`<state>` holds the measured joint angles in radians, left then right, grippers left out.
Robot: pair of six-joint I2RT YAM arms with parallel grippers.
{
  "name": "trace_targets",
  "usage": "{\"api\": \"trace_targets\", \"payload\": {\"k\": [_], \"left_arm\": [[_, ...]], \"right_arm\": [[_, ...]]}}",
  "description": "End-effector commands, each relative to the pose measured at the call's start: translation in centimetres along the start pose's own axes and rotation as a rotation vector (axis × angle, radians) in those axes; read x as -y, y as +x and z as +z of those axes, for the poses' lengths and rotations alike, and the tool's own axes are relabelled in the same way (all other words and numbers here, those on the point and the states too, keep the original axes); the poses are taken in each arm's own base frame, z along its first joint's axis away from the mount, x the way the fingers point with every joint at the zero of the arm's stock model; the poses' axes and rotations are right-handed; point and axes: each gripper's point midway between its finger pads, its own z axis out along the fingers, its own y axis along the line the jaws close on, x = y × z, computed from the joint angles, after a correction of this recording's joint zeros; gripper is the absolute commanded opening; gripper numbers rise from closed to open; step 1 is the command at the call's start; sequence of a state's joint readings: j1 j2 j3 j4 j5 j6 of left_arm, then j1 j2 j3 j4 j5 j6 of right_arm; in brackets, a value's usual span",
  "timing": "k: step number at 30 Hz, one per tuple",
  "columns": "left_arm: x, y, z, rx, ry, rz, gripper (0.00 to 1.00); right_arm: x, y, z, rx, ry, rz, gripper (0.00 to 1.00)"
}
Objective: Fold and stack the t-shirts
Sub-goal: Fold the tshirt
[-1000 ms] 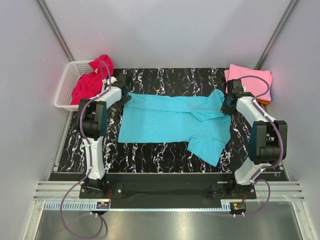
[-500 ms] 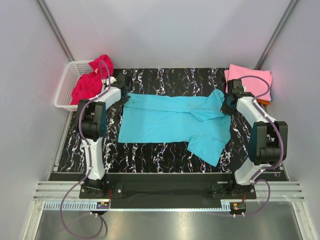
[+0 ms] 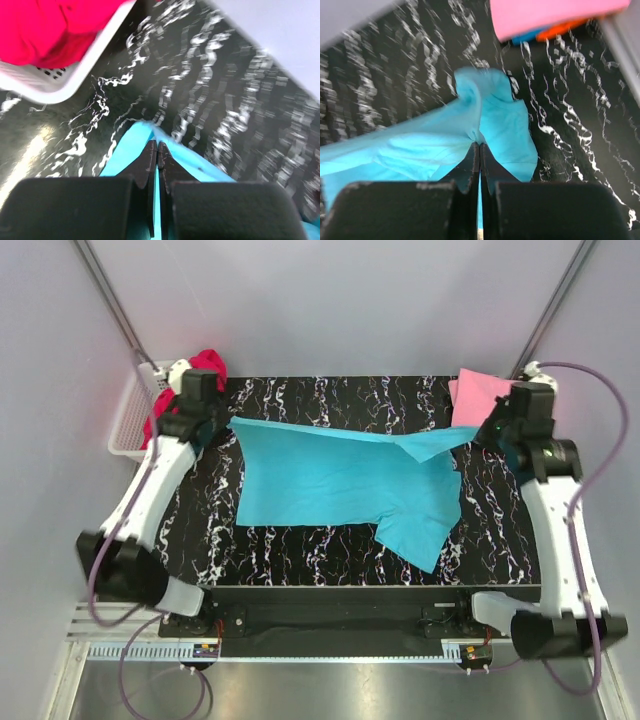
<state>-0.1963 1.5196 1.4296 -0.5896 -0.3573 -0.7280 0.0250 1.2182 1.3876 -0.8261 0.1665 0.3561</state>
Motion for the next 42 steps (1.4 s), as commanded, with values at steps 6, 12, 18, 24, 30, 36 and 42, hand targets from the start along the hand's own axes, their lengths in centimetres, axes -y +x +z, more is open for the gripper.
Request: {"api": "trace_targets", "payload": {"k": [6, 12, 18, 24, 30, 36, 42], "left_arm": [[-2.1, -5.2, -18.3, 0.195, 0.306, 0.075, 0.0], [-4.3, -5.1, -26.7, 0.295, 0.474, 0.11, 0.0], [-4.9, -5.7, -33.3, 0.411, 0.641, 0.137, 0.0], [-4.8, -8.4, -34.2, 0.482, 0.6, 0.113, 0.0], [-0.9, -8.8, -23.1, 0.29, 0.389, 0.101, 0.0], [3.3, -9.3, -14.5, 0.171, 0.298, 0.126, 0.0], [7.9, -9.6, -11.5, 0.064, 0.382, 0.158, 0.0]], "right_arm": [[0.9, -7.3, -18.9, 0.381, -0.137, -0.007, 0.0], [-0.3, -8.0, -27.5, 0.554, -0.323, -0.089, 0.0], [-1.3, -8.3, -34.7, 0.708, -0.485, -0.126, 0.0], [-3.1, -10.0, -37.4, 0.742, -0.592, -0.076, 0.0], [-5.8, -13.9, -26.3, 0.585, -0.485, -0.055, 0.0], [-7.8, -16.6, -19.7, 0.528, -0.437, -0.099, 0.0], [-10.8, -17.7, -20.0, 0.522, -0.579, -0.125, 0.0]]}}
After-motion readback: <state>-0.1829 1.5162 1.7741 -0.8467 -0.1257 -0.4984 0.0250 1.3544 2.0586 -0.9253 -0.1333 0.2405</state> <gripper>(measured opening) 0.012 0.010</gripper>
